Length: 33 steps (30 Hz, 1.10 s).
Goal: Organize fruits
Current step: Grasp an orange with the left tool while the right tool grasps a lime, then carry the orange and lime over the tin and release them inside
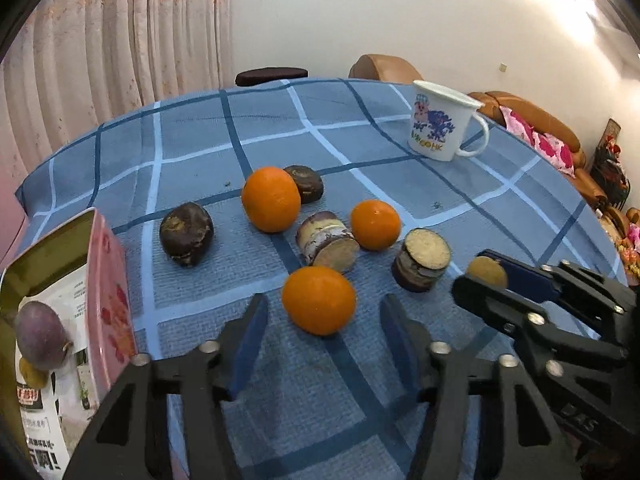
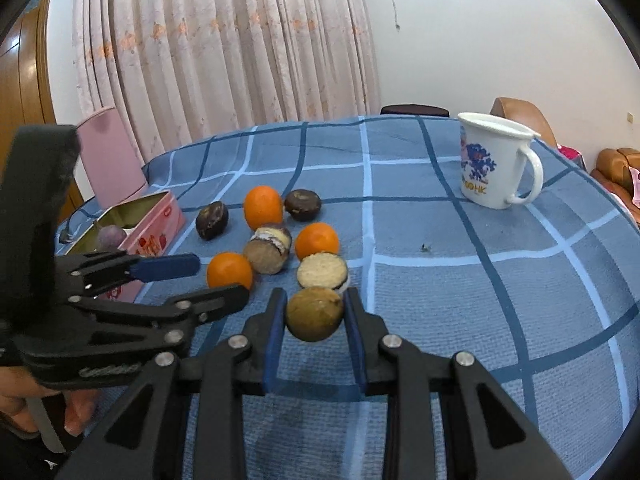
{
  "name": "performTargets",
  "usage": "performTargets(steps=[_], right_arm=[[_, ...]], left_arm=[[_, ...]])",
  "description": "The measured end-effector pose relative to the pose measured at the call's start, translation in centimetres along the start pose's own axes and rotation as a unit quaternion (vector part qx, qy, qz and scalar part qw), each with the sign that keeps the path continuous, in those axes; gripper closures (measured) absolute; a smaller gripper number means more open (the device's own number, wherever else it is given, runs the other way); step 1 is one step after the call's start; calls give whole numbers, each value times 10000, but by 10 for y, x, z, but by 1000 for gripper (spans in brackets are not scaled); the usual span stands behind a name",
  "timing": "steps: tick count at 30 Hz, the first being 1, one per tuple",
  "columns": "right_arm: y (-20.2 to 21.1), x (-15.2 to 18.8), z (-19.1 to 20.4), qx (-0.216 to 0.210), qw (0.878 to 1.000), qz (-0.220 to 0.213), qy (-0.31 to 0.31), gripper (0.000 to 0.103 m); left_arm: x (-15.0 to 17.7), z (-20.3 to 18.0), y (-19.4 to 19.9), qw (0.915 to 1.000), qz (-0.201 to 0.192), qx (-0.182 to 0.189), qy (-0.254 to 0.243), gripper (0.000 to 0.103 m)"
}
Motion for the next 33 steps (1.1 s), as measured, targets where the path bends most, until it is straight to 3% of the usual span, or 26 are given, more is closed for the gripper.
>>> performTargets(steps=[4,20,33], right_arm=[[0,0,0,-1,10000,6,12,71],[12,4,12,-27,9987,-352,363,71],[15,5,15,-17,9975,-517,480,71]], left_arm=[[-1,2,-4,9999,86,79,65,61],[3,10,26,9974,-674,-203,160,62],[5,8,40,9939,-1017,-375,216,62]])
Point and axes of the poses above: each gripper's, at about its wrist camera, not at the fingertips, and y roughly against the way its jaws point, z to its left, x to its underside, the point moved 1 cm from there along -y, roughly the way its jaws point, and after that the axes turned 11 degrees about -x, right-handed, at the moved point
